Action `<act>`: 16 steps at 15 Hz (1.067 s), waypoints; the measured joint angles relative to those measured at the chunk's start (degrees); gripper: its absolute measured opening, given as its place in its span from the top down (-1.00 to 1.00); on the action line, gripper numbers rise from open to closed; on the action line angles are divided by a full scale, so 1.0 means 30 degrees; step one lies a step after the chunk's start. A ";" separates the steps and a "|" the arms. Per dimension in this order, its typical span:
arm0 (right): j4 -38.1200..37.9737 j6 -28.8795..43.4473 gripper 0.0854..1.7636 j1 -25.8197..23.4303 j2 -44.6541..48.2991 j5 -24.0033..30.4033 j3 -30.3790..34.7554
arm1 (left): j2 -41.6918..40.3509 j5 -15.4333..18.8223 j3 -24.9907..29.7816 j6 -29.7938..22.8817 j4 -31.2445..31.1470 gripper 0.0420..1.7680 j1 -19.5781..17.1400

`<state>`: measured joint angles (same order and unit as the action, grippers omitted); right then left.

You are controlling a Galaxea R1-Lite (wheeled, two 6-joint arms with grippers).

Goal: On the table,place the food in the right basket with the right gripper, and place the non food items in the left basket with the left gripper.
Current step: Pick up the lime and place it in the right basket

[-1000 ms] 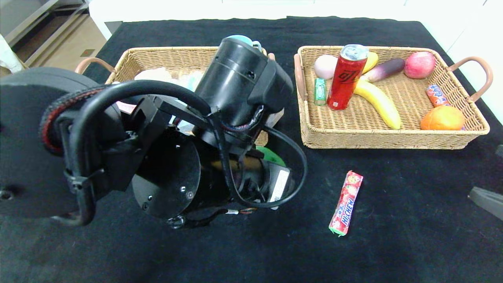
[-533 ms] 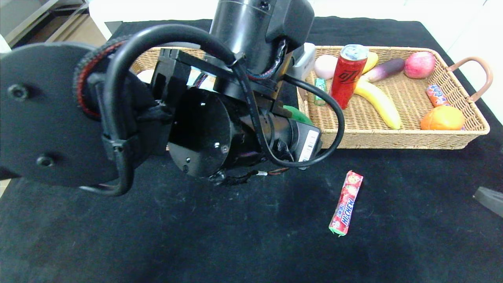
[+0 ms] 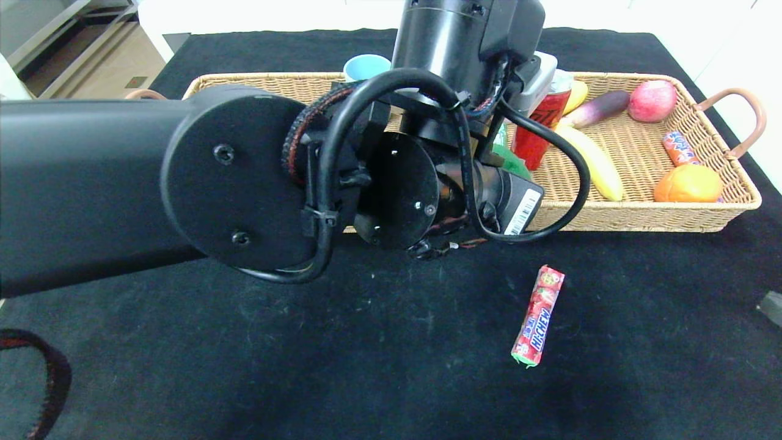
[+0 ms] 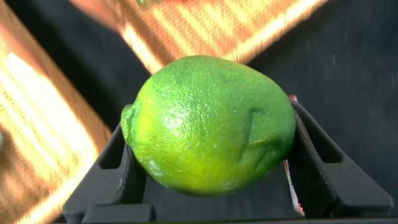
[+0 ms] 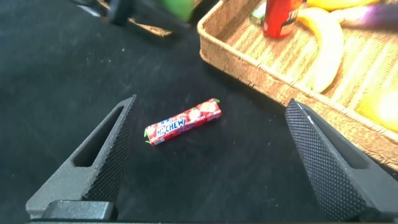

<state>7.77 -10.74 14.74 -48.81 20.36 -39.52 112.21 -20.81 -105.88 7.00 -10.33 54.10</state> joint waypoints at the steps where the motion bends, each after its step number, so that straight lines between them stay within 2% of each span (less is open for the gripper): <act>1: 0.0000 0.0008 -0.94 0.0012 0.0158 0.0004 -0.0008 | 0.0321 0.0065 -0.0423 0.0313 0.0419 -0.45 -0.0008; 3: -0.0008 0.0000 -0.94 0.0045 0.0532 0.0041 0.0008 | 0.1052 0.0211 -0.1256 0.0634 0.0935 -0.45 -0.0037; 7: 0.0000 -0.0041 -0.94 0.0150 0.0992 0.0093 0.0065 | 0.2223 0.0093 -0.1613 0.2280 0.3560 -0.45 -0.0163; 12: -0.0008 -0.0183 -0.94 0.0293 0.1178 0.0179 0.0191 | 0.3056 0.0065 -0.1991 0.2775 0.3946 -0.45 -0.0329; 16: 0.0000 -0.0325 -0.94 0.0370 0.1223 0.0179 0.0313 | 0.3454 -0.0008 -0.2093 0.3832 0.5876 -0.45 -0.0414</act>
<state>7.77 -11.72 15.85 -45.14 20.89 -38.58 122.58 -20.83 -112.15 18.49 7.30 52.86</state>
